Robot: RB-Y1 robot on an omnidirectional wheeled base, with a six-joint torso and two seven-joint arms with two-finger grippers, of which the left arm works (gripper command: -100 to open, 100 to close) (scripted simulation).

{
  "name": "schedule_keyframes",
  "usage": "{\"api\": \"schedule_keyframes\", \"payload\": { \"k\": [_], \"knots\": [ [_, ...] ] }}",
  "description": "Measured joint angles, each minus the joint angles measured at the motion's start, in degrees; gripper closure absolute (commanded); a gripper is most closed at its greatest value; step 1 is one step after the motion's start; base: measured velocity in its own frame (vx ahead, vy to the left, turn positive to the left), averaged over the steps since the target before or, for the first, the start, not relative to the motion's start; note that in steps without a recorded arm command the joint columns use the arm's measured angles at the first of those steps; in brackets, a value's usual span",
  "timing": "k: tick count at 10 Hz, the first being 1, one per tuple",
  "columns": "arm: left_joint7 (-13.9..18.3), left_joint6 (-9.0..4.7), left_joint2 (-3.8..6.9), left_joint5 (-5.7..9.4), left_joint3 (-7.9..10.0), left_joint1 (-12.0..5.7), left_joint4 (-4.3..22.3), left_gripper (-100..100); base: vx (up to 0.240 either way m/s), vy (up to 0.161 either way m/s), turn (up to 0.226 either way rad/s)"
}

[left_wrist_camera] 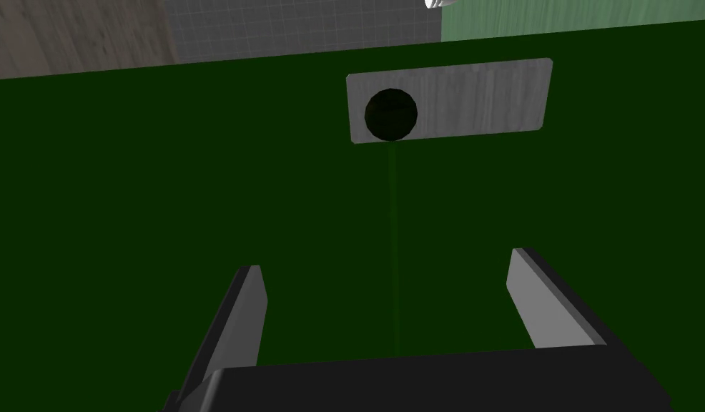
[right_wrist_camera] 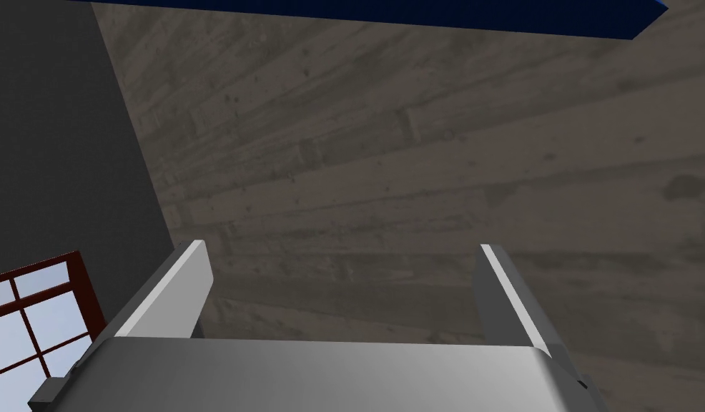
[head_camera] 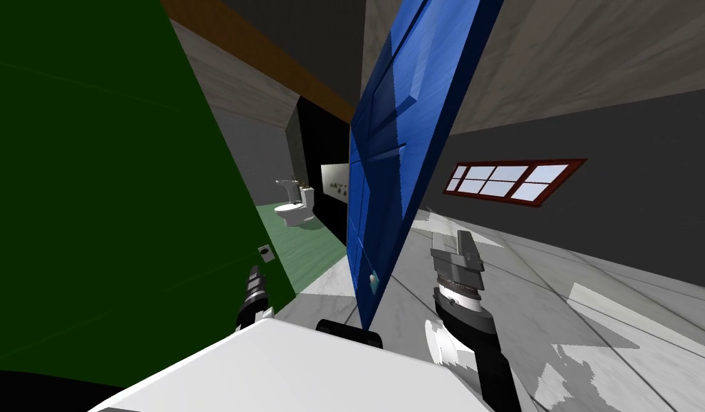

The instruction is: Pull the door open

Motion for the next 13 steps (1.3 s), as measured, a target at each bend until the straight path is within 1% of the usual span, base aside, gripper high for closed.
{"api": "schedule_keyframes", "payload": {
  "k": [2, 9, 10, 11, 12, 13],
  "knots": [
    [-0.02, -0.07, -0.27, -0.08, 0.29, -0.11, 0.19, -100, 0.002, 0.001, -0.007],
    [-0.03, -0.06, -0.27, -0.08, 0.32, -0.14, 0.25, -100, 0.000, -0.003, 0.004],
    [-0.15, -0.41, 1.29, 0.07, 0.53, -0.47, 1.46, -100, 0.024, 0.025, -0.113],
    [0.00, 0.02, 1.34, 0.16, 0.59, 0.06, 0.17, -100, 0.016, 0.036, -0.101],
    [0.00, 0.03, 1.48, 0.32, 0.79, 0.05, 0.50, -100, -0.003, 0.014, -0.010],
    [-0.05, 0.05, 1.05, 0.39, 0.87, 0.05, 0.44, -100, 0.000, 0.000, 0.000]
  ]
}}
